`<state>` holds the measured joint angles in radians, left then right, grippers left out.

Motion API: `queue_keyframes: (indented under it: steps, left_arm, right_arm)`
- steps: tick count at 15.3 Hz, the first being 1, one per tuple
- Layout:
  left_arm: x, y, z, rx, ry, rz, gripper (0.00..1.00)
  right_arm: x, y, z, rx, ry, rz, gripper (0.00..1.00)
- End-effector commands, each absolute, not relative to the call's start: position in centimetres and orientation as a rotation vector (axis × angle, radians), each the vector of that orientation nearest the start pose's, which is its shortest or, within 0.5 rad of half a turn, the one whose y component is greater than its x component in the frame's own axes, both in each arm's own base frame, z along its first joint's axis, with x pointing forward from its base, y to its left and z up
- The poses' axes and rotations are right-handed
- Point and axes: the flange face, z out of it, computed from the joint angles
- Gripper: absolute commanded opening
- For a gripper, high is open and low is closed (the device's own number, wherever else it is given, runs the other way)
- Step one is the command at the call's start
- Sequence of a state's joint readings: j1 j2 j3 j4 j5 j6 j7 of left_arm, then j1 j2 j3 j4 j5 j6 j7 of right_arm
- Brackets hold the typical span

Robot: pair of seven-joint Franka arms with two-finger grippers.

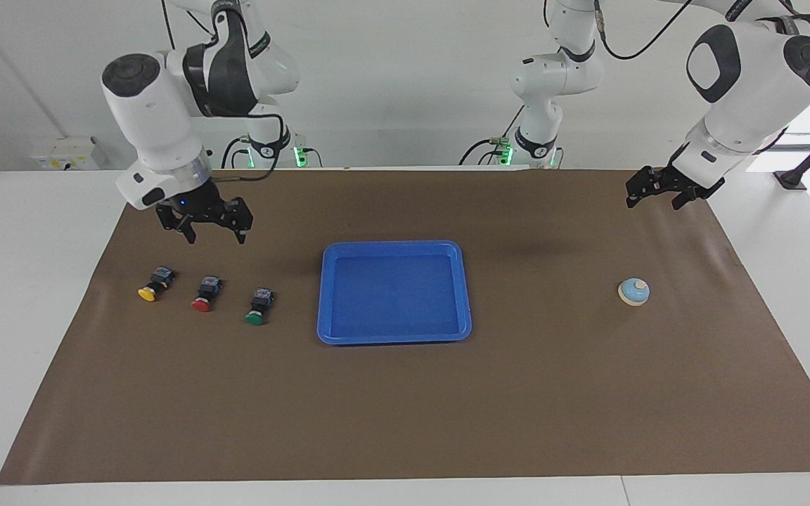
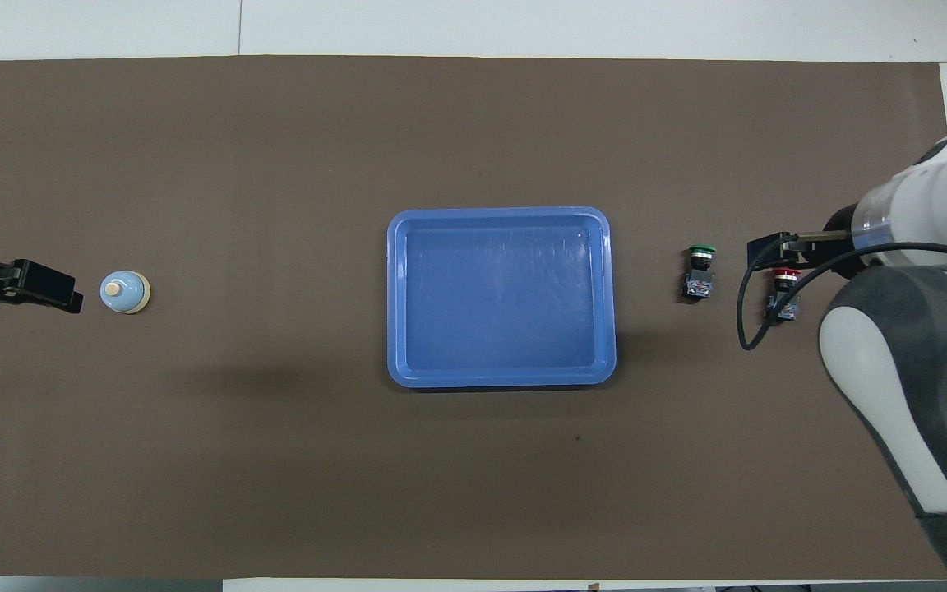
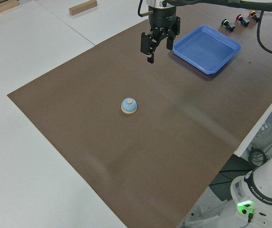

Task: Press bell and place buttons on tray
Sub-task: 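Reach and grasp the green-capped button with the right gripper, then carry the green-capped button with the right gripper toward the blue tray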

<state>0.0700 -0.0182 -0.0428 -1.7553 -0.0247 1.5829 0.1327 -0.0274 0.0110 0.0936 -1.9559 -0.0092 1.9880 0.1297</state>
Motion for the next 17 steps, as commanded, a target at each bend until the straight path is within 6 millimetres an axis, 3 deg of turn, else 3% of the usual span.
queue_keyframes:
  steps: [1,3,7,13,17]
  left_arm:
    - [54.6,1.4,55.6,-3.172,0.145,0.227,1.0]
    - [54.7,1.3,55.3,-3.173,0.15,0.244,1.0]
    - [54.7,0.5,55.0,-3.171,0.125,0.241,1.0]
    - [54.7,0.0,55.4,-3.169,0.128,0.244,1.0]
    - [54.3,-0.2,55.0,-3.165,0.132,0.253,1.0]
  right_arm:
    - [57.5,6.1,42.1,-3.119,0.191,-0.037,1.0]
    - [57.7,8.0,39.3,-3.101,0.216,-0.115,1.0]
    - [58.8,8.3,34.8,-3.087,0.235,-0.135,1.0]
    - [59.5,6.8,30.8,-3.092,0.329,-0.077,1.0]
    - [59.3,6.7,29.9,-3.103,0.331,-0.059,1.0]
